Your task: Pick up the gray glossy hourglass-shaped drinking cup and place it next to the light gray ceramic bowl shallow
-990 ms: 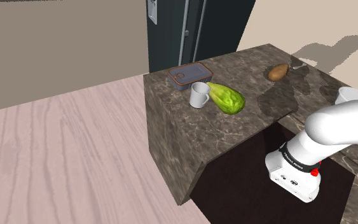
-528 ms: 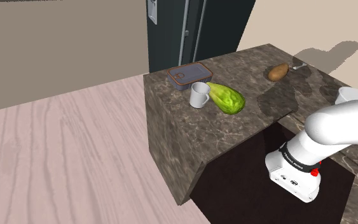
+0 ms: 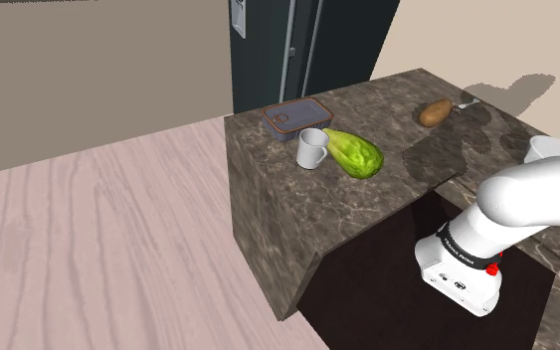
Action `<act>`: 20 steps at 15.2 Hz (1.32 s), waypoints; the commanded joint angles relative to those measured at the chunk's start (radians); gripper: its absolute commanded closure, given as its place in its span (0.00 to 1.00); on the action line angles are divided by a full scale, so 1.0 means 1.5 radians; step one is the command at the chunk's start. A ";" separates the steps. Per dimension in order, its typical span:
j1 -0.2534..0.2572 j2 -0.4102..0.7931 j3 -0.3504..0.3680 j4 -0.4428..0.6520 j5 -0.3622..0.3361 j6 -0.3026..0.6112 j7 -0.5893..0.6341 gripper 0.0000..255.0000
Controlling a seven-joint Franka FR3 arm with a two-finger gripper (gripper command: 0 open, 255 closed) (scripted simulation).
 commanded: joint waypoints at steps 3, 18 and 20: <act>0.006 -0.005 -0.021 -0.027 -0.012 0.031 0.007 1.00; 0.036 -0.030 -0.078 -0.073 -0.057 0.085 0.034 1.00; 0.036 -0.030 -0.077 -0.073 -0.057 0.085 0.034 0.00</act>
